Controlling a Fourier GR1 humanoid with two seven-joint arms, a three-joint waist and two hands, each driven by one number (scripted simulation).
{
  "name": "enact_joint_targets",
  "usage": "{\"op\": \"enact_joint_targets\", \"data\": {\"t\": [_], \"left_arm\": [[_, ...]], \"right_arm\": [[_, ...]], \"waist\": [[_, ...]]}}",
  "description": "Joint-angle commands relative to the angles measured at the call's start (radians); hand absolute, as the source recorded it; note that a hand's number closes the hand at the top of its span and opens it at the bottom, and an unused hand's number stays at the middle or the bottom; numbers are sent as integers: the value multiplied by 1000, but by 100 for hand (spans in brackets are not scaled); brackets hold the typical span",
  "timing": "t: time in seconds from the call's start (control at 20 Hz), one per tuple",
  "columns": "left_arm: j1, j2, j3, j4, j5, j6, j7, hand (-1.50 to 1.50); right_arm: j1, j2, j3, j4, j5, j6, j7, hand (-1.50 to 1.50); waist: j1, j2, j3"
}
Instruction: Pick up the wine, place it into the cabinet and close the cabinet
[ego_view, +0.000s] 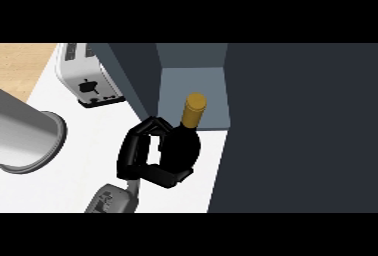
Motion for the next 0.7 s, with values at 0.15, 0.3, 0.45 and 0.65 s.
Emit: {"op": "enact_joint_targets", "data": {"t": [0.15,0.3,0.45,0.65], "left_arm": [[-167,-1,44,147,-8,20,16,150],[-215,-1,83,240,-3,-29,-21,150],[-257,2,105,226,12,-35,44,150],[-371,-1,85,368,63,20,-4,150]], "right_arm": [[98,-33,12,-239,-21,16,51,-150],[138,-36,-18,-196,-74,40,-25,-150],[146,-30,-6,-206,-49,36,-19,-150],[66,-16,-70,-206,-92,38,27,-150]], "waist": [[-9,0,-1],[-7,3,0],[-2,0,0],[-11,6,-1]]}}
